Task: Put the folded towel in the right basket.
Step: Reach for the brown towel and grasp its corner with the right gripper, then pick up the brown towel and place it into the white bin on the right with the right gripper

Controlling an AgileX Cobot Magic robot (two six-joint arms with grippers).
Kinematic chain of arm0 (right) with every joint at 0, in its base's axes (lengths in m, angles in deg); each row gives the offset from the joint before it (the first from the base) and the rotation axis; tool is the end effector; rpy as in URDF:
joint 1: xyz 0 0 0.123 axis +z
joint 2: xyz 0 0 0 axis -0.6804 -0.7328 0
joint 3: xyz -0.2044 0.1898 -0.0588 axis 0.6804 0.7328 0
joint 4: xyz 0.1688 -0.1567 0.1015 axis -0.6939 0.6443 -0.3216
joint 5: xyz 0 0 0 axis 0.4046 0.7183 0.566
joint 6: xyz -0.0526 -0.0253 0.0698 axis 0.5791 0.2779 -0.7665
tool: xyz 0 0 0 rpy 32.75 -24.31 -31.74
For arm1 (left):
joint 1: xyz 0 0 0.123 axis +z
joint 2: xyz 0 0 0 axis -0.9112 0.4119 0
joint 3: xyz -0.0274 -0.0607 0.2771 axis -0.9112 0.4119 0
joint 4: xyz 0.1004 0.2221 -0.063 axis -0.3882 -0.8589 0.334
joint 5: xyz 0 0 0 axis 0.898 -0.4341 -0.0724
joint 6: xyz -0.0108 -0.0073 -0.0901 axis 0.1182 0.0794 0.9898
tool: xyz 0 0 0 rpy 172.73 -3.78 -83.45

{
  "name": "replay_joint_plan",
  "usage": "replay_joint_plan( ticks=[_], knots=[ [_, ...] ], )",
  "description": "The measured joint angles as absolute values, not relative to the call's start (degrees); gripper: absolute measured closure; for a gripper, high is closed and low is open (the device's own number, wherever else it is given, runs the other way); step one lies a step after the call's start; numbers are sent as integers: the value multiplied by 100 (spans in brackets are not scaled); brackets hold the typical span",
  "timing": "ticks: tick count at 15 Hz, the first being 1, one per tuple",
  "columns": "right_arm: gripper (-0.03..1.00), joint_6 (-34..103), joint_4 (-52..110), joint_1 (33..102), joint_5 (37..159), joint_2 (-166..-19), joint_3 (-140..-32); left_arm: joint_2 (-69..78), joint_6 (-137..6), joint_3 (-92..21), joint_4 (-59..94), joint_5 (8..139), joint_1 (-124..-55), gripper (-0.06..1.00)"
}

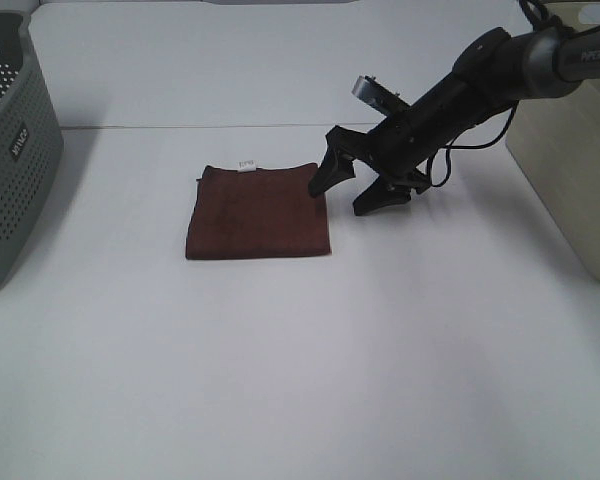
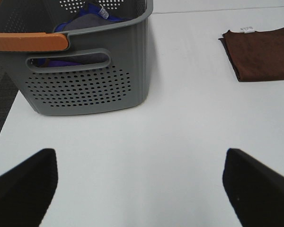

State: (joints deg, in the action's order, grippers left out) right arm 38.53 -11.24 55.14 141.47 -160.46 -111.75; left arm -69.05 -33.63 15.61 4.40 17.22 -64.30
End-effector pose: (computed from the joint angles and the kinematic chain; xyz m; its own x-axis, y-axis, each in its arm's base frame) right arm 0.4720 0.1578 0.0961 -0.9624 -0.1094 -0.2486 -0.2409 0.7666 0.5952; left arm -0.0053 -0.0002 0.2777 -0.4442 0.0204 -0.8957 -0.0103 0.9996 0.0279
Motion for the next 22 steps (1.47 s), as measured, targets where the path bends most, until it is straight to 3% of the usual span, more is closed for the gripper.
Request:
replay_joint_plan(
  ticks=[5, 7, 8, 12, 16, 22],
  knots=[
    [23, 3676, -1376, 5909, 13814, -16207, -11244, -6905, -3363, 1561, 440, 1722, -6430, 6],
    [30, 3555, -1623, 5983, 13774, -16327, -11301, -6905, -3363, 1561, 440, 1722, -6430, 6],
    [38, 3544, -1652, 6052, 13683, -16367, -11301, -6905, -3363, 1561, 440, 1722, -6430, 6],
    [92, 3533, -1543, 6230, 13631, -16487, -11347, -6905, -3363, 1561, 440, 1722, -6430, 6],
    [93, 3510, -1273, 6230, 13729, -16356, -11353, -6905, -3363, 1561, 440, 1722, -6430, 6],
    [93, 2919, 738, 6230, 14198, -15026, -11347, -6905, -3363, 1561, 440, 1722, -6430, 6]
  ],
)
